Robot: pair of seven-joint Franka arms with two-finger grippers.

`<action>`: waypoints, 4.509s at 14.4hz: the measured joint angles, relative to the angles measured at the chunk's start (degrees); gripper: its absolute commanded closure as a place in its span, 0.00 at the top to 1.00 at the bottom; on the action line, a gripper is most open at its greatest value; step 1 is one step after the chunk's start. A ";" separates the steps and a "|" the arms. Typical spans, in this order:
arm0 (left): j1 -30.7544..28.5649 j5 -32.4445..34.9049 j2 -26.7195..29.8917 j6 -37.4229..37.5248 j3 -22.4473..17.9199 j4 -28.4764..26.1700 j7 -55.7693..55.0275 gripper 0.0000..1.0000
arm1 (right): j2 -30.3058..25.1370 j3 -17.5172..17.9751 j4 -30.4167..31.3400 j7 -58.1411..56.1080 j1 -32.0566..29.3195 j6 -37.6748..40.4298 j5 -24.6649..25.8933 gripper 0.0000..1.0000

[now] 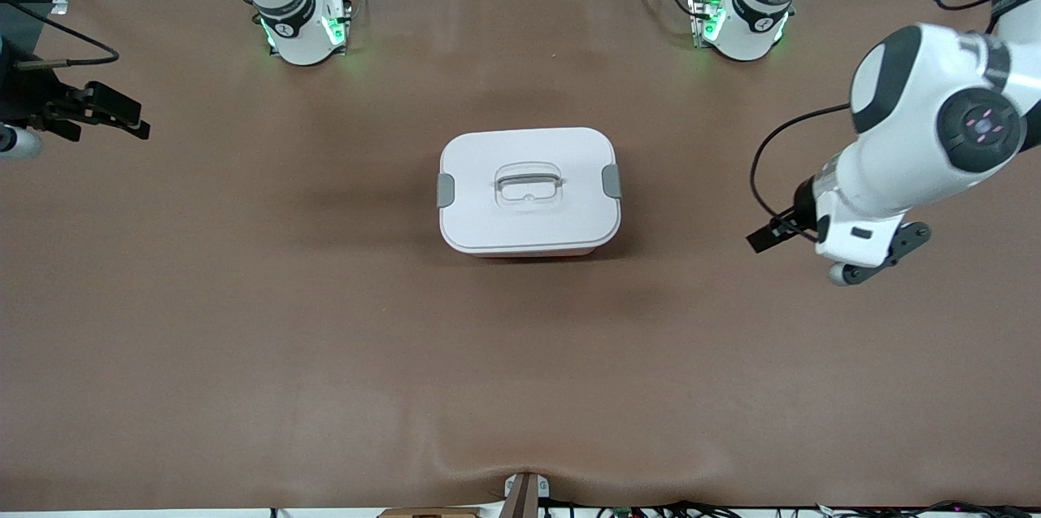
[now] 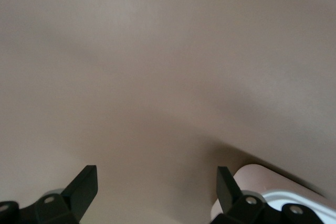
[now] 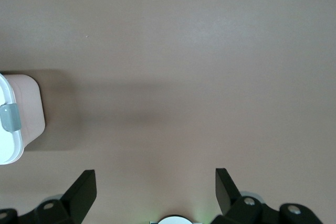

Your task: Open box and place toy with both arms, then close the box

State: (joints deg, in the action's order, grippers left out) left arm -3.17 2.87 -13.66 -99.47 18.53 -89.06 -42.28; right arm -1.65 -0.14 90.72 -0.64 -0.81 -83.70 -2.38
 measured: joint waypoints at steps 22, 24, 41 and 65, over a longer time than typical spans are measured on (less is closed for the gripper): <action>6.13 -3.95 20.43 9.05 -16.03 -2.97 39.00 1.00 | 0.00 -0.11 -0.01 0.08 0.01 -1.78 0.00 1.00; 6.13 -4.43 20.43 9.05 -16.06 -3.07 38.98 1.00 | 0.00 -0.11 -0.01 0.10 0.01 -1.71 0.00 1.00; 5.75 -4.18 19.87 9.05 -16.95 -3.38 36.71 1.00 | 0.00 -0.15 -0.01 0.25 0.01 -1.08 0.00 1.00; 6.31 -4.17 16.08 8.64 -18.57 -0.98 36.72 1.00 | 0.00 -0.19 -0.01 0.30 0.00 -0.86 0.00 1.00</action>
